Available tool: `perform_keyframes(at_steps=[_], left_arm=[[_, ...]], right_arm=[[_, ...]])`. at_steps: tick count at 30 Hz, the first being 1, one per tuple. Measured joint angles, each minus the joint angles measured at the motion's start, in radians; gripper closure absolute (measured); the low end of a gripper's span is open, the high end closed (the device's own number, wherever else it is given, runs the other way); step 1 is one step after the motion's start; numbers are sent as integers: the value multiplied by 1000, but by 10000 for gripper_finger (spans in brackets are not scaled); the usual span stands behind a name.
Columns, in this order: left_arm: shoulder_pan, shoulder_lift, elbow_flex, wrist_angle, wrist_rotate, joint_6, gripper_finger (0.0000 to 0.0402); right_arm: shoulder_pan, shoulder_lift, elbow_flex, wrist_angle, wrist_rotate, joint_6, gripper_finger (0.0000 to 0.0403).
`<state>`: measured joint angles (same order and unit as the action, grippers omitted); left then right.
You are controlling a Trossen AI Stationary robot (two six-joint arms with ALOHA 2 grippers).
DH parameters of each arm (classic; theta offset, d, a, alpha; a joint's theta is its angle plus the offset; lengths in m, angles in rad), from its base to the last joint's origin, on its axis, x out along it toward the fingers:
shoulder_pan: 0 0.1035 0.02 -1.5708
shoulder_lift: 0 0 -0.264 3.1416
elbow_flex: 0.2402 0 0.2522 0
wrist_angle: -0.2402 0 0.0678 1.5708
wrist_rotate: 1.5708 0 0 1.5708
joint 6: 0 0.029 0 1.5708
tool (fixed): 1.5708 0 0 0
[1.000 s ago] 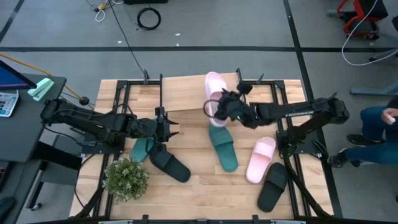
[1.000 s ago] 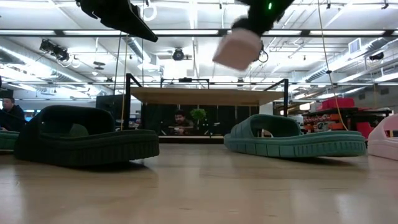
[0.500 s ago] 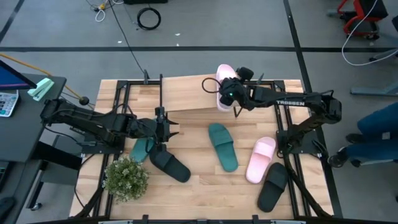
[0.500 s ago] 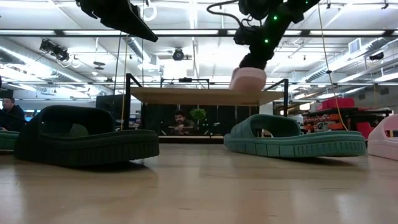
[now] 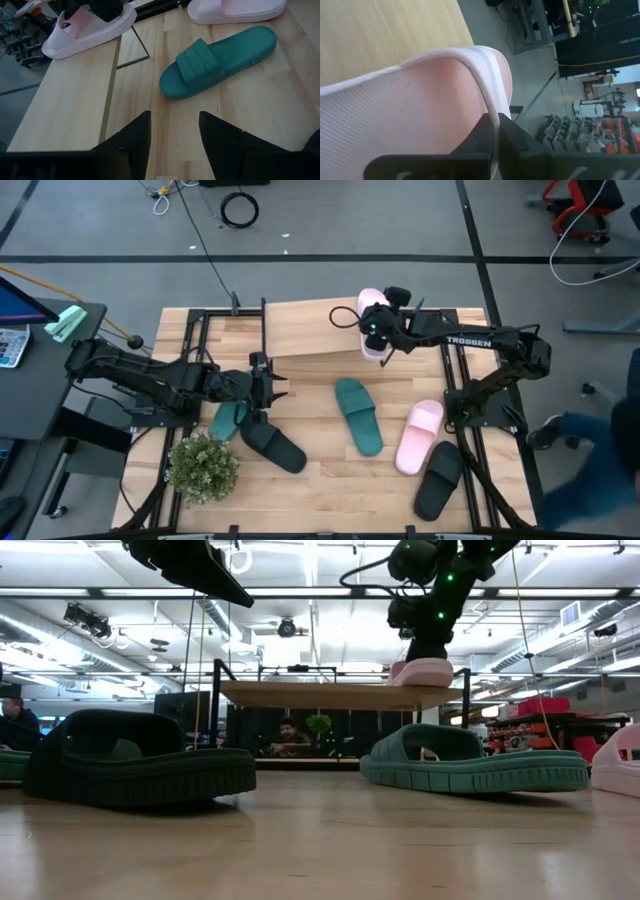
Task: Pick and place slides into the shelf
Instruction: Put the left pink slipper on the shelf
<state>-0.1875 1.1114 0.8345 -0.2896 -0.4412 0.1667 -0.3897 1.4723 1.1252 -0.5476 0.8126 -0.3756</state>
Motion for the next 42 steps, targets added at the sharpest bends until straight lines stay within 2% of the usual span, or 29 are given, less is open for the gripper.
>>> perform_keyframes(at_steps=[16,24,30,37,42], left_arm=[[0,0,0,0,0,-33,230],[0,0,0,0,0,-35,230],[0,0,0,0,0,-35,230],[0,0,0,0,0,-35,230],[0,0,0,0,0,-35,230]], right_arm=[[-38,-2,0,2,21,-207,391],[-71,-2,0,-1,34,-220,385],[-74,-2,0,0,37,-233,357],[-74,-2,0,1,43,-297,306],[-72,-2,-1,-1,130,-302,271]])
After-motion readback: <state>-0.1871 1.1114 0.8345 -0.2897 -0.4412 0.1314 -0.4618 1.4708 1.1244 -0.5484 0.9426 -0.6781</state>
